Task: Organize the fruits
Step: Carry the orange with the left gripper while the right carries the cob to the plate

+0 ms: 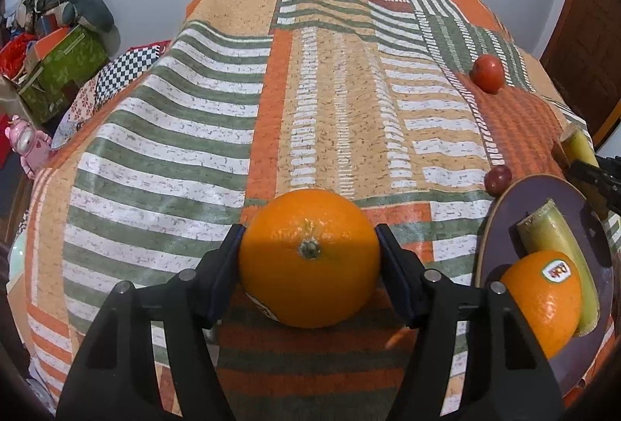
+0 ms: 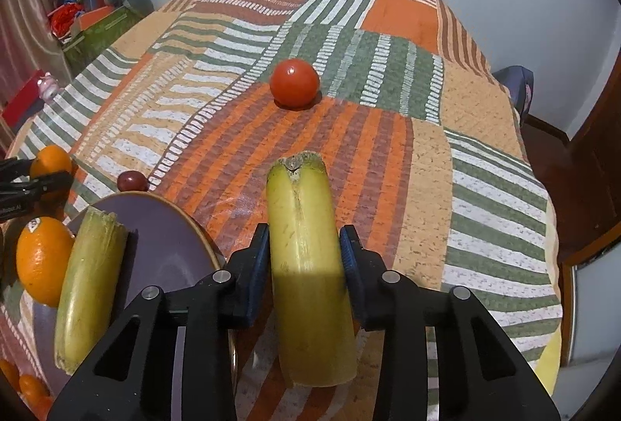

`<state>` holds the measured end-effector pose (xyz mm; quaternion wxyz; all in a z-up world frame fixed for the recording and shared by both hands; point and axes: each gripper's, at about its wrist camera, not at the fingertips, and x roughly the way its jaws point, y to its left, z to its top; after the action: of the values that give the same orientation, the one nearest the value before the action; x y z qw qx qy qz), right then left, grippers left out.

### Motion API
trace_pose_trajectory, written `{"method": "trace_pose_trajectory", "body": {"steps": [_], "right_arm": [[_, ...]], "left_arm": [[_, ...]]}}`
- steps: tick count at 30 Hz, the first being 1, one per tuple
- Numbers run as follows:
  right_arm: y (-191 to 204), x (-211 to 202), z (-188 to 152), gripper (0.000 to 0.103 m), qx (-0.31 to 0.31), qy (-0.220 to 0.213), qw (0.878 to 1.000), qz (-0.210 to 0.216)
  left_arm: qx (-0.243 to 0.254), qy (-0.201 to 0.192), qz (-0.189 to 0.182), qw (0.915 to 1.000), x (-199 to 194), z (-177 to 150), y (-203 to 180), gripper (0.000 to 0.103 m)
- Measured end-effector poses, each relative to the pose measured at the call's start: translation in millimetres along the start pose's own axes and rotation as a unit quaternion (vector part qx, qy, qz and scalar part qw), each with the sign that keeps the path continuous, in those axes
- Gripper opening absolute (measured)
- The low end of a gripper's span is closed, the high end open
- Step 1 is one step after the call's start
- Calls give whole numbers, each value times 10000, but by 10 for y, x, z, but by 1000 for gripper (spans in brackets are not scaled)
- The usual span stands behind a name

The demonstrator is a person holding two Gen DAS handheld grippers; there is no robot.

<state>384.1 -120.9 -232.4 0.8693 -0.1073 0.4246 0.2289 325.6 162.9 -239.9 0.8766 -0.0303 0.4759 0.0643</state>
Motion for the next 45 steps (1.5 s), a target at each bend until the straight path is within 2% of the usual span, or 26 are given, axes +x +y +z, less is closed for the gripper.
{"method": "trace_pose_trajectory", "body": {"steps": [19,30,37,45], "right_arm": [[97,-755,-23,32,-92,-494,9987,-99],[264,-1181,-194,32,-56,-765,9970,17],[338,-1304,-348,32,-46,-795,9967,153],[462,-1204,-496,32,-43,-617,9971,452]], "left_arm": [[216,-654,-20,9976,-878,-53,-177,65],[380,-986,-189,9942,-1427,-249,-394,65],[425,-942,-421,9938,-1550,-422,-568,65],[511,-679,-661,9942,-1454,-588,-763,65]]}}
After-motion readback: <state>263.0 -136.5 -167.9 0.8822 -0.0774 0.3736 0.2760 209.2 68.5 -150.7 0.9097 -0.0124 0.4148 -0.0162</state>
